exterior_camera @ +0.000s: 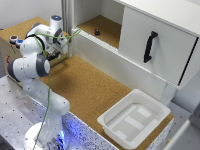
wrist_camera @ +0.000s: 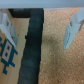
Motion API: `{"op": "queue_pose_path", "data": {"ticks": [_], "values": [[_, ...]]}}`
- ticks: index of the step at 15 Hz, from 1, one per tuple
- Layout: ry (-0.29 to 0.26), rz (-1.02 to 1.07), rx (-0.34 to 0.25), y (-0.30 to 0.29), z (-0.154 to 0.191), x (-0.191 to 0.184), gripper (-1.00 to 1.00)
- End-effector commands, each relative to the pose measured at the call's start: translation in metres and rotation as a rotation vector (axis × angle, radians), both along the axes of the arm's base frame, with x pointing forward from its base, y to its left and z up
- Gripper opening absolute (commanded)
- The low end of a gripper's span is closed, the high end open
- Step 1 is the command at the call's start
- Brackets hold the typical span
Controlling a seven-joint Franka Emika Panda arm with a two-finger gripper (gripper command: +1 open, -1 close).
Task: Pull the drawer
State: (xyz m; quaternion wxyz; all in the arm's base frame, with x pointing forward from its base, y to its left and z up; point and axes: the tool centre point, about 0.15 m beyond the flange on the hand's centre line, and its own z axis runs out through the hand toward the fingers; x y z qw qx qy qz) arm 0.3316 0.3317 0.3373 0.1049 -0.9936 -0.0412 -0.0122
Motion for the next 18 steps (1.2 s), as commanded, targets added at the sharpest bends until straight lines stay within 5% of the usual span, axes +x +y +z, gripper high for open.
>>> {"op": "queue_pose_path", "data": {"ticks": [1, 11, 17, 18], "values": [[0.01, -0.02, 0.142, 0.003, -0.033, -0.003, 1.0], [-0.085, -0.07, 0.241, -0.002, -0.03, -0.013, 1.0], [-0.08, -0.077, 0.328, -0.015, -0.035, -0.012, 1.0], [-0.076, -0.072, 0.342, -0.016, -0.038, -0.009, -1.0]]}}
